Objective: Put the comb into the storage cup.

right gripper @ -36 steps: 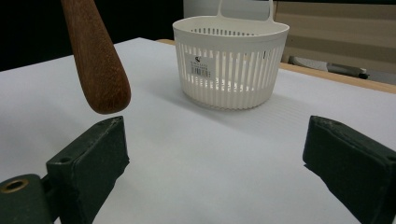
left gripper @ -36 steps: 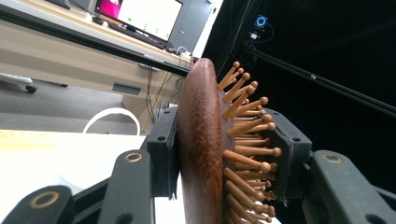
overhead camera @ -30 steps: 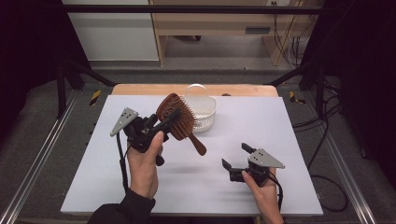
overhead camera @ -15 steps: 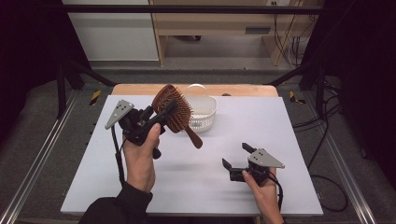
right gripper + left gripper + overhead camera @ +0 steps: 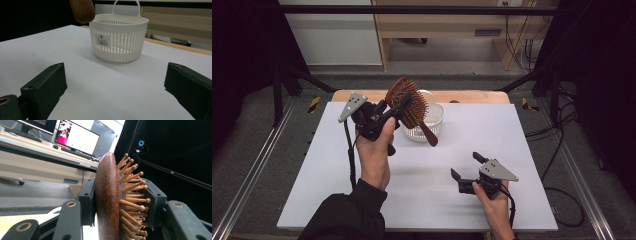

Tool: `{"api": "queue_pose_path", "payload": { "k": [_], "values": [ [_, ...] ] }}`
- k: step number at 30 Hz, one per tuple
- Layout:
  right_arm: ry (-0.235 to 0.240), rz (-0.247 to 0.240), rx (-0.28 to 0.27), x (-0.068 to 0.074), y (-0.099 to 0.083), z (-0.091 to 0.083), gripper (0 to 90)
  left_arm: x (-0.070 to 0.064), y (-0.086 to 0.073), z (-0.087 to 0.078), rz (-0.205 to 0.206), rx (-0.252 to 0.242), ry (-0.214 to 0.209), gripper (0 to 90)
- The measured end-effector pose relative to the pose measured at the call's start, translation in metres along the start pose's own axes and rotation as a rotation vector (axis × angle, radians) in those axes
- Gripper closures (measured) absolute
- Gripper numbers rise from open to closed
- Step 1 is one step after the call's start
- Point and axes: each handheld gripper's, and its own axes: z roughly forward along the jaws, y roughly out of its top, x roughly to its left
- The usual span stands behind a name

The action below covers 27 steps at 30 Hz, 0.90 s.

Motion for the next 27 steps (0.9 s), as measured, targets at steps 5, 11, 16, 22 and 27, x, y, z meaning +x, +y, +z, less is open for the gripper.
{"api": "queue_pose_path", "payload": {
  "k": [5,11,16,22,27],
  "values": [
    [-0.006,0.001,0.003,-0.003,-0.001,-0.001,4.5,-0.003,0.010,0.014,0.000,-0.016,-0.010,51.6],
    [-0.026,-0.030,0.005,-0.002,-0.002,-0.001,4.9,0.001,0.022,0.034,-0.031,-0.037,-0.009,51.6],
    [-0.025,-0.032,0.007,-0.003,-0.003,0.001,5.0,0.004,0.027,0.046,-0.055,-0.042,-0.003,51.6],
    [-0.027,-0.040,0.013,-0.002,-0.003,0.001,5.7,0.011,0.030,0.051,-0.072,-0.067,0.022,51.6],
    [-0.019,-0.031,0.004,-0.003,-0.003,0.000,5.4,0.017,0.031,0.058,-0.063,-0.060,0.045,51.6]
  ]
}}
